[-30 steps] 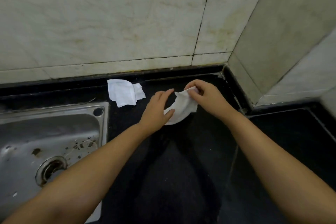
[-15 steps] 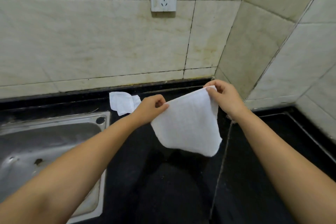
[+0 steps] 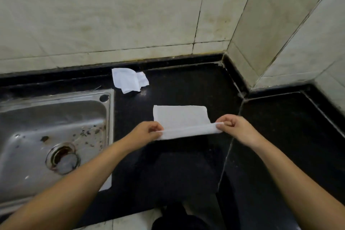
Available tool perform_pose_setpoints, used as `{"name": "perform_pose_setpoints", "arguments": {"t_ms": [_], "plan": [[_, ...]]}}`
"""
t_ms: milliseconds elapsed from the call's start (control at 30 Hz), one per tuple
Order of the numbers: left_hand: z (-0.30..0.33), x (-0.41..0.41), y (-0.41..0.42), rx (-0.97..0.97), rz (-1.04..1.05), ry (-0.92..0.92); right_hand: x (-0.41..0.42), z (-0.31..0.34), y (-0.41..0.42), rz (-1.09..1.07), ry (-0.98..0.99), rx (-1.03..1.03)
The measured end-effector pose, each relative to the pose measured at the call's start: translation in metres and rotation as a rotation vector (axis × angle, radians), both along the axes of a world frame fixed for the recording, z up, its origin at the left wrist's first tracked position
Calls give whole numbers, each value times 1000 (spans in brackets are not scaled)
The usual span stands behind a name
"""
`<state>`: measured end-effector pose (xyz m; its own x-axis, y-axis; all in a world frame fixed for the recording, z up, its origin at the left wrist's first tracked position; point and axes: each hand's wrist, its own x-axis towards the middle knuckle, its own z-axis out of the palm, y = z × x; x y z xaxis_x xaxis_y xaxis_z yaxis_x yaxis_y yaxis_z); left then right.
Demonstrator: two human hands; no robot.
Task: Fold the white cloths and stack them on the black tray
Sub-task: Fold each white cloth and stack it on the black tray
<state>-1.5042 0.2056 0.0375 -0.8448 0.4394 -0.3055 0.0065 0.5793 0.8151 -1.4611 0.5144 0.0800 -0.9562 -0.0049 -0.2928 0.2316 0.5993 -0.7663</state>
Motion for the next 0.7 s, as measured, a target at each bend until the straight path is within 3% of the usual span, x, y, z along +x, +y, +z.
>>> {"name": "perform_pose_setpoints", "arguments": {"t_ms": [100,167,400,567,700], "plan": [[-24,28,-4,-92,-70,-128,26,-34,5,81,-240,-14],[-28,32,-8,-103,-74,-152,30,-42,6,95,-294,-26],[-25,-15,5,-125,165,10,-21,-48,-7,-117,-128,73],[-38,-44,31,-274,257,81,-54,-74,-17,-200,-110,214],[-57,-42,40,-486,239,243,-55,-91,-24,-169,-67,422]]}}
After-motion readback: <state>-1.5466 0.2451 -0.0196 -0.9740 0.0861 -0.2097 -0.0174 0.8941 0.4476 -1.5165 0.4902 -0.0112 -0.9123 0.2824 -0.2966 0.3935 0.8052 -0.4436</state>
